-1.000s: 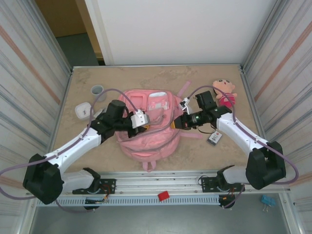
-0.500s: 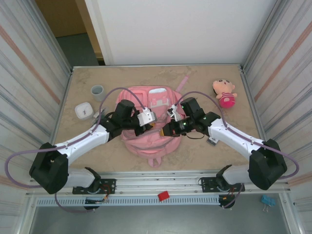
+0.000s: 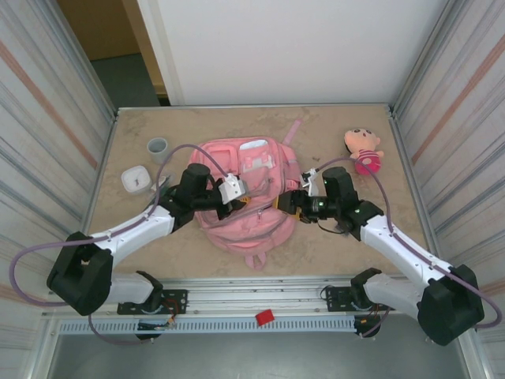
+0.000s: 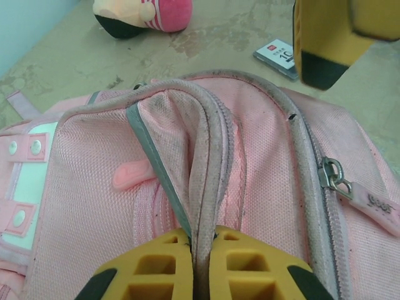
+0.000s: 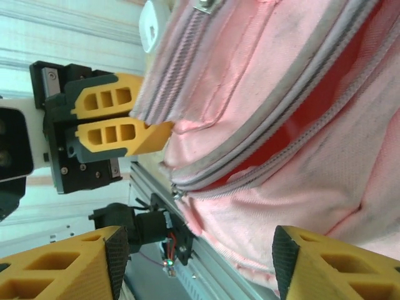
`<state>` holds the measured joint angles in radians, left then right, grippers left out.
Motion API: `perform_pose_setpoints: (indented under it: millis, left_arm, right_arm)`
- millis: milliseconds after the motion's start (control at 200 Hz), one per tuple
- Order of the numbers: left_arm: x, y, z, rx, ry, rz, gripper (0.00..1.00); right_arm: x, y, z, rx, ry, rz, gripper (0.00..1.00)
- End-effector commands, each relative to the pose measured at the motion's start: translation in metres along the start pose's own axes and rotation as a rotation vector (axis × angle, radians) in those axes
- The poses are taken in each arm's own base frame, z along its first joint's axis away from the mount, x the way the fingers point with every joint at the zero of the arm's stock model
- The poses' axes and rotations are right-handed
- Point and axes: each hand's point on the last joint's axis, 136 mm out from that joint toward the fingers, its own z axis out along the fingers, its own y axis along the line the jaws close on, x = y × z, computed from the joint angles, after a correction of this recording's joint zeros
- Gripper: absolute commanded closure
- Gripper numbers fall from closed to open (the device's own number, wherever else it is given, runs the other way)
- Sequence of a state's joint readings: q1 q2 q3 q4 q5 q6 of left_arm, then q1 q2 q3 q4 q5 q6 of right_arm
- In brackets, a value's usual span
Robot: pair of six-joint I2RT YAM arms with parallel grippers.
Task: Pack the student bag
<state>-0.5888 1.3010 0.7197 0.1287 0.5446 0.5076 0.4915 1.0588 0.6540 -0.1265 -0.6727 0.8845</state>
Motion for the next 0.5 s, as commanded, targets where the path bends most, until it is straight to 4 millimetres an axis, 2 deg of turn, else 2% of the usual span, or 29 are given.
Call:
perform_pose_setpoints:
  millis: [0, 246, 441, 496]
  left_arm:
    - [-0.052, 0.0, -0.016, 0.006, -0.196, 0.094, 0.96]
    - [-0.048, -0.009, -0.014, 0.058, -0.183, 0.107, 0.96]
    - [-0.049, -0.019, -0.019, 0.095, -0.191, 0.134, 0.95]
    - [-0.05, -0.02, -0.02, 0.104, -0.196, 0.142, 0.94]
  right_arm:
    - [-0.015, 0.013, 0.007, -0.073, -0.059, 0.071, 0.36]
    - [-0.029, 0.026, 0.019, -0.121, -0.115, 0.083, 0.36]
    - [-0.04, 0.026, 0.026, -0.104, -0.186, 0.105, 0.36]
    - [-0.044, 0.026, 0.028, -0.121, -0.201, 0.159, 0.35]
